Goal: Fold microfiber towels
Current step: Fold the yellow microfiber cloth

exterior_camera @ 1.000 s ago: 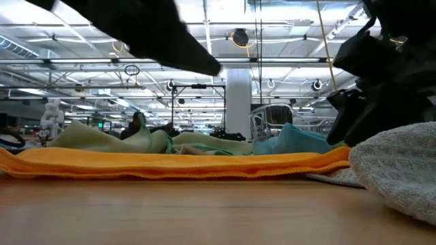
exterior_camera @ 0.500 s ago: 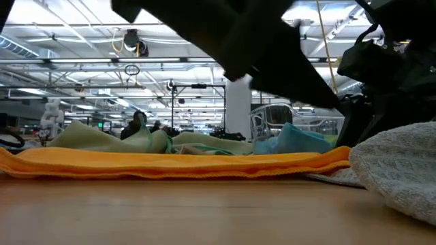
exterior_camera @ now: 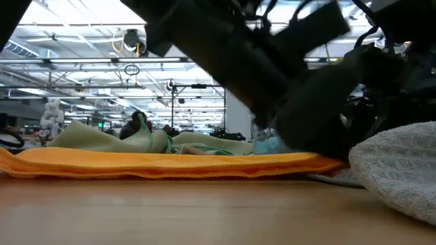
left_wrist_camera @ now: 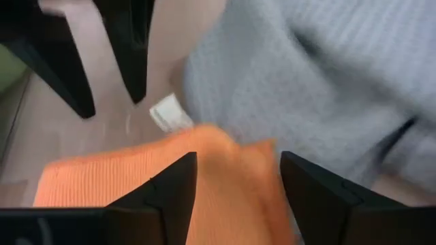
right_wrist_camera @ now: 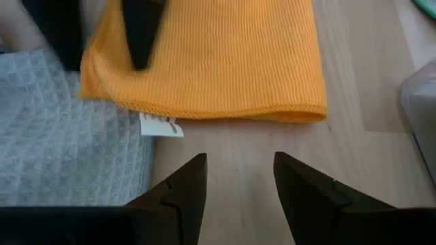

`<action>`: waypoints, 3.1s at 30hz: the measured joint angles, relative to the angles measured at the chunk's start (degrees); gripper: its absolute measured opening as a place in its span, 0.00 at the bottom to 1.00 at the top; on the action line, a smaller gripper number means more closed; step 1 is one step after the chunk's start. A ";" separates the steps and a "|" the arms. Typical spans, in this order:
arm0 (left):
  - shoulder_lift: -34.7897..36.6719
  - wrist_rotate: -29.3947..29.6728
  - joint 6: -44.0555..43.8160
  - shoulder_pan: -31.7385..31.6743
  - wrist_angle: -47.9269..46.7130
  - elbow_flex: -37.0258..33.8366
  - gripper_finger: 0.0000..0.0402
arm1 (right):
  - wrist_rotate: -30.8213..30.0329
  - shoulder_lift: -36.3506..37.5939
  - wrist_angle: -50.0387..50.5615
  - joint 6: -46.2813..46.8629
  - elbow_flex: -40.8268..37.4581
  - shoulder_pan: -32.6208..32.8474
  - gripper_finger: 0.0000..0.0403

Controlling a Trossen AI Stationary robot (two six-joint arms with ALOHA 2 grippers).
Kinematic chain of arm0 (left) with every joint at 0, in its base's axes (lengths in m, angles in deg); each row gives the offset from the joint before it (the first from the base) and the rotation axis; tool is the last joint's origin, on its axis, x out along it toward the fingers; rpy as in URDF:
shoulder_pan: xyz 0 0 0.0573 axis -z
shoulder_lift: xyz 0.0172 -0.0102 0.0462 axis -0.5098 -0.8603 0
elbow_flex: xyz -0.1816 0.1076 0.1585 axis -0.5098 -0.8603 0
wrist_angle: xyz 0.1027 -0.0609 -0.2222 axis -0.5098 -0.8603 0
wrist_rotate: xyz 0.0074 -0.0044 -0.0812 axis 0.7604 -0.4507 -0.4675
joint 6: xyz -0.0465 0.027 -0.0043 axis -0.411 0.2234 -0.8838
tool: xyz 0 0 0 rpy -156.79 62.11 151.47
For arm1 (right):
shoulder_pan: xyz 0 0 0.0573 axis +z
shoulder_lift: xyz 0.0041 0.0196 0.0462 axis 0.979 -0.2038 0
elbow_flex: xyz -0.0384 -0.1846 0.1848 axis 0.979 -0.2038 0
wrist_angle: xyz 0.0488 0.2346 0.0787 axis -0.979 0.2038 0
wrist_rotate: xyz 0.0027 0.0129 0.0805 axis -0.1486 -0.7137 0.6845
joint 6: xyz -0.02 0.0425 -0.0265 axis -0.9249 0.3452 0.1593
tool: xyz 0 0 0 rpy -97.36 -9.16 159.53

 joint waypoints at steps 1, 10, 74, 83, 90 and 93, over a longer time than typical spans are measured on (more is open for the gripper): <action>-0.13 0.02 0.31 -0.05 -0.15 -0.04 0.53 | 0.00 0.00 0.07 0.21 0.00 0.00 0.40; -0.75 -4.37 -0.51 -0.96 -2.12 0.07 0.23 | 0.00 0.00 -0.71 0.35 0.00 0.00 0.40; 5.52 10.09 -18.10 1.57 -8.97 -0.08 0.01 | -13.77 -4.75 -21.52 2.44 0.02 11.37 0.56; 5.52 18.33 -22.43 3.75 -9.15 -0.08 0.01 | -13.66 -15.22 -35.19 -4.03 0.00 11.19 0.64; 5.52 20.40 -22.50 4.60 -8.96 -0.08 0.01 | -13.79 -22.66 -43.68 -4.93 0.02 8.36 0.39; 5.52 20.39 -22.07 4.75 -8.97 -0.08 0.03 | -13.15 -23.68 -45.04 -5.24 0.75 7.31 0.20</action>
